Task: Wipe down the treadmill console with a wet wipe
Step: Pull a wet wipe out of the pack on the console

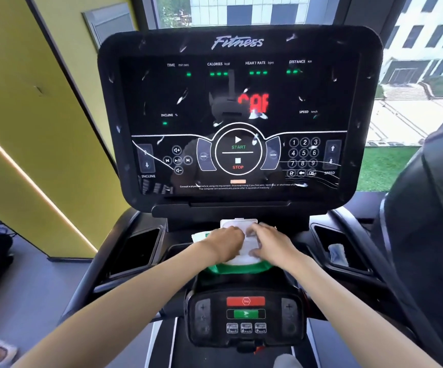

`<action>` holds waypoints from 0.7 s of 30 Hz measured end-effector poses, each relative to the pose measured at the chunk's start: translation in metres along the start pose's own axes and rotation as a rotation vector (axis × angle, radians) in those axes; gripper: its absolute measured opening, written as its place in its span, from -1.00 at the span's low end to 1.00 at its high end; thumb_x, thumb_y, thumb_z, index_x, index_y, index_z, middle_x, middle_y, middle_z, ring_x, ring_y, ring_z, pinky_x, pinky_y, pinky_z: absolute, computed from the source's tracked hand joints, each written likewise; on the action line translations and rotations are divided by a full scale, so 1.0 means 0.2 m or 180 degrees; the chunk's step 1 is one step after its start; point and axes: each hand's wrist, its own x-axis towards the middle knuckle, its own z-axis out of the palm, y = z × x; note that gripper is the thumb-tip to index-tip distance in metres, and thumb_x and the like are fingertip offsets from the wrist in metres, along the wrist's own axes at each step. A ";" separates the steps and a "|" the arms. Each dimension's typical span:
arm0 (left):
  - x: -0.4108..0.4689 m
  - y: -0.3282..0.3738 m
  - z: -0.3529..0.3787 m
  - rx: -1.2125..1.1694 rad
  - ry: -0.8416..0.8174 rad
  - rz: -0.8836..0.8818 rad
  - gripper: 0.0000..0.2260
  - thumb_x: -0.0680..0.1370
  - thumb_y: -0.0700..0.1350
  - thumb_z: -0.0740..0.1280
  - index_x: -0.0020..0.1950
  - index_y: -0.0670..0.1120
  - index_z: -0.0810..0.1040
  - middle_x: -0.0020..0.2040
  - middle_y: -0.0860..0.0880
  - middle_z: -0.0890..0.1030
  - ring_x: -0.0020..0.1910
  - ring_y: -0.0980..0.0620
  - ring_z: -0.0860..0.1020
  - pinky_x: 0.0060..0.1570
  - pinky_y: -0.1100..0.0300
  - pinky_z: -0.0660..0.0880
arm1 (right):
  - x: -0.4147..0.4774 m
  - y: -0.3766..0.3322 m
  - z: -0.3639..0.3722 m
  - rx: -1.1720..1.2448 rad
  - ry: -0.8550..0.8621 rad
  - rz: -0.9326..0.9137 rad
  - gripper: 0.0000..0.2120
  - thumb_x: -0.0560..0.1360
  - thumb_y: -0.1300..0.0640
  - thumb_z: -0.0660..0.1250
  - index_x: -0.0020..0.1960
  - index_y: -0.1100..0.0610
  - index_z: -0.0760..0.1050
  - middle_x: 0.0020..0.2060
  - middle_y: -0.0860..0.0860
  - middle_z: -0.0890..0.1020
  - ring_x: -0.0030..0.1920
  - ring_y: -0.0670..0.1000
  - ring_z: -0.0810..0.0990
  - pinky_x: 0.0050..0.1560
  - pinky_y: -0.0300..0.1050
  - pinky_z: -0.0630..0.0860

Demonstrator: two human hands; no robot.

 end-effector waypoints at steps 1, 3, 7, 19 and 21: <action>0.00 0.01 0.00 0.0072 -0.0030 0.0001 -0.79 0.55 -0.27 0.21 0.16 -0.24 0.49 0.15 -0.18 0.50 0.10 -0.21 0.50 -0.07 0.05 0.40 | 0.00 0.00 0.00 0.0009 -0.0005 0.0001 -0.56 0.37 0.12 0.44 0.20 0.01 0.38 0.03 -0.09 0.44 0.07 -0.03 0.50 -0.05 -0.12 0.43; 0.00 0.03 -0.01 0.0227 -0.0080 0.0025 -0.76 0.54 -0.32 0.17 0.19 -0.25 0.45 0.09 -0.21 0.51 0.06 -0.22 0.52 -0.14 0.05 0.38 | 0.00 0.00 0.01 0.0019 -0.0004 -0.0018 -0.57 0.38 0.12 0.42 0.20 0.00 0.37 0.05 -0.09 0.44 0.05 -0.02 0.50 -0.09 -0.12 0.42; 0.00 0.05 -0.03 0.0409 -0.0101 0.0083 -0.77 0.56 -0.31 0.19 0.21 -0.26 0.43 0.09 -0.22 0.51 0.06 -0.23 0.51 -0.12 0.04 0.40 | -0.02 0.00 0.01 0.0085 0.0022 -0.0071 -0.57 0.39 0.14 0.41 0.21 0.02 0.38 -0.03 -0.12 0.39 -0.03 -0.03 0.47 -0.17 -0.15 0.35; -0.02 0.09 -0.08 0.1251 0.0029 0.0420 -0.75 0.53 -0.36 0.16 0.20 -0.26 0.42 0.14 -0.19 0.50 0.11 -0.20 0.52 -0.06 0.05 0.41 | -0.03 0.01 0.01 0.0193 0.0014 -0.0165 -0.54 0.38 0.20 0.43 0.24 0.05 0.39 -0.15 -0.14 0.32 -0.04 -0.03 0.45 -0.17 -0.19 0.30; -0.02 0.09 -0.09 0.1241 0.0032 0.0410 -0.74 0.54 -0.36 0.15 0.22 -0.26 0.41 0.15 -0.20 0.50 0.12 -0.20 0.52 -0.05 0.04 0.41 | -0.03 0.01 0.01 0.0215 0.0018 -0.0179 -0.53 0.38 0.21 0.44 0.24 0.06 0.39 -0.21 -0.18 0.30 0.01 -0.02 0.47 -0.16 -0.19 0.30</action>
